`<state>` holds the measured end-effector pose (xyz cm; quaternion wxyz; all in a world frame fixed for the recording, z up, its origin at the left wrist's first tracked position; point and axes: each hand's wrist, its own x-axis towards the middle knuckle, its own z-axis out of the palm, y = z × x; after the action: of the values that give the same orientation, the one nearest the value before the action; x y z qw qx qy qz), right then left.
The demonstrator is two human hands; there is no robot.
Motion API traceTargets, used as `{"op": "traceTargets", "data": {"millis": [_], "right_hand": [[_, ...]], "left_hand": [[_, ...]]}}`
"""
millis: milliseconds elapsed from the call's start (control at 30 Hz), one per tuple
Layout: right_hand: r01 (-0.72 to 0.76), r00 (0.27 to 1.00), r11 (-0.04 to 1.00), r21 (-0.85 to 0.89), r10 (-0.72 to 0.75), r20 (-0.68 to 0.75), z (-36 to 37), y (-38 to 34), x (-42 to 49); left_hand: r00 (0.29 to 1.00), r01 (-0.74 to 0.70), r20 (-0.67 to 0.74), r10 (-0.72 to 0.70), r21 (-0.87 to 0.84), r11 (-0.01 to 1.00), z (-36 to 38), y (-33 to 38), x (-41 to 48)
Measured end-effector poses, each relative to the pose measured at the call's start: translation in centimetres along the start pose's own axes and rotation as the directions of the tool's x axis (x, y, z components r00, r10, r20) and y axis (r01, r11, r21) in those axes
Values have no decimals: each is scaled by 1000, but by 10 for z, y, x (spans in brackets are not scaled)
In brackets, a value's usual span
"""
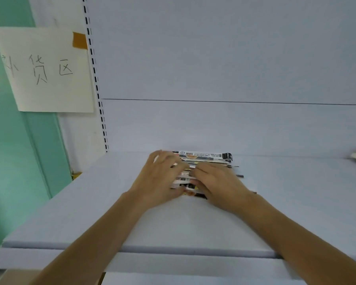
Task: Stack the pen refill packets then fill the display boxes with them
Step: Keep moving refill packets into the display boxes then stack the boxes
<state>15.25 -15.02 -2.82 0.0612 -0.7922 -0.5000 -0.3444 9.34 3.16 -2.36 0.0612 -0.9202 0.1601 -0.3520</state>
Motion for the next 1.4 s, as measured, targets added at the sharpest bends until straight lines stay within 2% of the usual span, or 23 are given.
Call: {"op": "traceTargets", "data": {"millis": [33,100,167,233,300,367,433,533,600,667,700,733,800,833,867,900,933,1000,1033,1067,1200,1300,1400], "right_hand": [[13,1000,1000,23,-13,-5,-1,-4,1],[-61,997,988,141,66,-30,-7,-3,-1],[-232,959,935,268,266,-99,-14,8,-6],[-386,898,885,261,425,-115,-17,23,-14],[-482,876,860,170,480,53,-16,33,-20],[-483,863,862,153,440,248,-12,33,-24],[-462,867,870,173,402,294,-9,30,-23],[-391,910,911,128,362,202,-8,25,-16],[-349,937,933,86,345,59,-6,23,-14],[-378,919,922,91,385,-85,-5,22,-13],[-400,908,911,98,409,-93,-4,21,-13],[-413,904,906,88,420,-82,-3,21,-11],[-390,917,920,47,393,-72,-4,21,-5],[-362,927,932,23,363,-95,-8,21,0],[-327,936,945,-4,324,-136,-15,19,8],[-278,947,960,-40,267,-178,-25,16,16],[-207,960,974,-86,186,-207,-33,11,23],[-27,979,978,-207,-17,-204,-45,-4,32],[47,978,965,-260,-97,-185,-49,-11,34],[90,973,950,-300,-148,-176,-51,-16,34],[102,949,945,-311,-186,-253,-50,-25,26],[201,934,931,-305,-277,-227,-40,-40,20],[281,914,917,-283,-346,-212,-32,-49,16]], "left_hand": [[997,-2,79,-1,37,999,-2,4,2],[979,125,160,-128,30,992,-8,3,0],[943,314,127,-308,-29,949,-14,-8,-6],[887,459,82,-454,-71,886,-16,-20,-14],[839,542,126,-529,-113,833,-15,-22,-16],[844,533,162,-511,-148,833,-12,-19,-15],[861,508,154,-485,-207,836,-11,-14,-14],[846,527,124,-519,-346,776,-13,-9,-14],[819,557,132,-558,-415,719,-16,-7,-14],[781,603,182,-598,-469,645,-17,-7,-12],[751,628,235,-617,-545,556,-17,-6,-9],[711,645,314,-629,-647,407,-19,-5,-6],[634,641,508,-584,-767,28,-26,-1,4],[610,643,585,-535,-760,-98,-30,1,8],[595,659,637,-490,-736,-157,-33,3,11],[578,686,668,-468,-709,-165,-35,6,13],[567,727,669,-481,-681,-91,-35,8,14],[593,780,579,-560,-584,223,-37,12,15],[621,771,527,-580,-542,333,-39,13,16],[629,767,513,-584,-531,360,-40,14,18],[575,787,658,-485,-607,109,-51,20,19],[612,751,681,-402,-659,27,-52,25,16],[612,732,723,-321,-671,-115,-48,21,10]]}}
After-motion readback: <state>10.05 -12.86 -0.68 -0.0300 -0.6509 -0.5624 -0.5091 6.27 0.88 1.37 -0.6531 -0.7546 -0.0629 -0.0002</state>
